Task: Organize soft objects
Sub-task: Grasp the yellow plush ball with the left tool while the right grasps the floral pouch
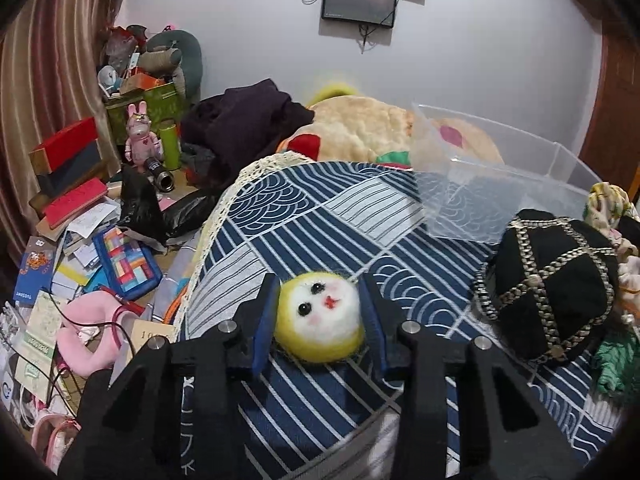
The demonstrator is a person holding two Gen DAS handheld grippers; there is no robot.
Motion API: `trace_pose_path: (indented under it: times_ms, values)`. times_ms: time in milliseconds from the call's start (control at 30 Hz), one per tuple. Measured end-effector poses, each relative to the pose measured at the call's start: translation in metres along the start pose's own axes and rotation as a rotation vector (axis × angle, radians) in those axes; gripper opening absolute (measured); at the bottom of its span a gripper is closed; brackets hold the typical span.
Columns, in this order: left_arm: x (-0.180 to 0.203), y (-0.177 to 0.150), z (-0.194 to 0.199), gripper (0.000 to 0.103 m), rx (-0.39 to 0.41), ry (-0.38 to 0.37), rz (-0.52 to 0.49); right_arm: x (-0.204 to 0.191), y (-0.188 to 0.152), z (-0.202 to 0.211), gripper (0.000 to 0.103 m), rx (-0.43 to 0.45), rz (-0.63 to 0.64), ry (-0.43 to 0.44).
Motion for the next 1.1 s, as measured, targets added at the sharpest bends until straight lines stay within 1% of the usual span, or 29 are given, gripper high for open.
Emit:
trace_pose_path:
  times_ms: [200,300,500,600,700,833,933,1100]
  values:
    - [0.017,0.011,0.023,0.039,0.055,-0.045,-0.028,-0.004,0.016,0.021,0.014,0.073,0.022,0.001]
    - [0.029,0.024,0.039,0.039,0.097,-0.085,-0.045,-0.006,0.026,0.031,0.013,0.110,0.030,0.000]
    - [0.061,0.061,0.063,0.039,0.175,-0.160,-0.095,-0.011,0.052,0.035,0.013,0.164,0.060,-0.004]
    - [0.078,0.084,0.069,0.039,0.201,-0.216,-0.112,-0.010,0.067,0.035,0.012,0.184,0.078,-0.008]
    - [0.096,0.104,0.067,0.039,0.216,-0.231,-0.145,-0.009,0.080,0.027,0.013,0.184,0.080,-0.001]
    - [0.115,0.122,0.054,0.039,0.195,-0.261,-0.172,-0.005,0.088,0.008,0.013,0.149,0.077,0.005]
    - [0.125,0.125,0.036,0.039,0.146,-0.277,-0.191,-0.001,0.084,-0.012,0.013,0.094,0.078,-0.004]
    - [0.136,0.119,0.001,0.039,0.051,-0.282,-0.221,0.007,0.072,-0.047,0.013,-0.016,0.087,-0.032]
Point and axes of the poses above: each gripper's, at about its wrist camera, not at the fingertips, and z roughly against the way its jaws point, x to its right, y to its top, the point moved 8 cm from there along -z, roughly the way its jaws point, and after that the axes turned 5 degrees about y, right-handed, at the moved point
